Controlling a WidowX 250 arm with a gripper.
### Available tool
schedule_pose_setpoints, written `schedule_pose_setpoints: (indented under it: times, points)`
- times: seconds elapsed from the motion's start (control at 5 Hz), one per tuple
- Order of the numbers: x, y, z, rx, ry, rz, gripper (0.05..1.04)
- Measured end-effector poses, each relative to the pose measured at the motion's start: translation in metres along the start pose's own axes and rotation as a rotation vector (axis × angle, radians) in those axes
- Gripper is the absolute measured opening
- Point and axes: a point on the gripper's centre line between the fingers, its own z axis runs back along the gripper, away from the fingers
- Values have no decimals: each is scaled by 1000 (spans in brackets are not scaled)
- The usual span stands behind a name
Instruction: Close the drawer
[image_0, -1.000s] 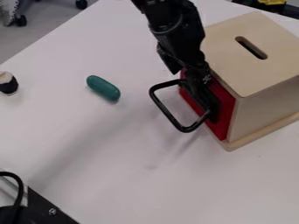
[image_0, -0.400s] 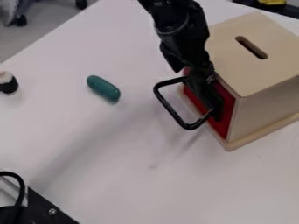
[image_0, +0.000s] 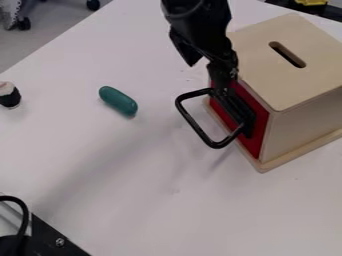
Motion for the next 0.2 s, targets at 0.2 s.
schedule_pose_setpoints:
  times: [0.2]
  points:
    - [-6,10,33,113,-4,115,1000]
